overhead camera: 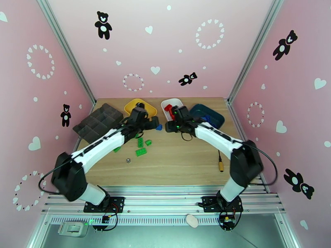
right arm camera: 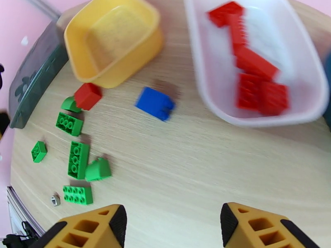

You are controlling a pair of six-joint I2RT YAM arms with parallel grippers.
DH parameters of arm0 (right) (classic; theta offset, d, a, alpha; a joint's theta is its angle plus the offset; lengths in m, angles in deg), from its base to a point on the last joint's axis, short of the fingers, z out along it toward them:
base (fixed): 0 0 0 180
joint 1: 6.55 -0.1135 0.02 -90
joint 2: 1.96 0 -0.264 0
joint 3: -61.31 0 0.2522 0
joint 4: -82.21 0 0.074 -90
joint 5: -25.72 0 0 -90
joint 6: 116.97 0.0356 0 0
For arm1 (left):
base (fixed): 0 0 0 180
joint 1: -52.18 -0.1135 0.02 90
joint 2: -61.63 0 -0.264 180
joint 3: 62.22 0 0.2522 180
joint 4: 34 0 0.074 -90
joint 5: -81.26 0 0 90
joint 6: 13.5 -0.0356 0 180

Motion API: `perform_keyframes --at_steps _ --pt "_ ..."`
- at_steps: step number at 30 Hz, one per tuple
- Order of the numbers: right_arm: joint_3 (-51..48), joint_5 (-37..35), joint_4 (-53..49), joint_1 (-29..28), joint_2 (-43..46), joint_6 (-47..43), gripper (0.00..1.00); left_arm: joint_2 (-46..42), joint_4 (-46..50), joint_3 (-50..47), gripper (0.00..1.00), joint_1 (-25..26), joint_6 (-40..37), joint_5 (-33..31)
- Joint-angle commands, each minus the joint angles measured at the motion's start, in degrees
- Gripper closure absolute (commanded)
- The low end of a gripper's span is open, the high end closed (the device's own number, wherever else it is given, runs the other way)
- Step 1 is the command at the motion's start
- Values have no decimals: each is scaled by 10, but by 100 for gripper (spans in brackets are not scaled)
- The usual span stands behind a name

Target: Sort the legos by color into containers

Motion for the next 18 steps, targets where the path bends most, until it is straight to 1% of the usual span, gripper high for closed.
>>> perform_keyframes --at_steps 1,5,10,14,18 --pt "61 -16 -34 -25 -56 -8 34 -53 12 -66 2 -16 29 -29" --pt "135 -23 -58 -43 -131 4 31 -112 3 -143 1 -25 52 -31" --pt "190 -37 -71 -47 -196 36 27 -163 -16 -227 2 -26 81 -33" --pt "230 -59 -86 -47 -240 51 28 -185 -24 -260 1 -29 89 -38" --pt "267 -78 -101 -47 -277 59 29 -196 -24 -270 2 -34 86 -38"
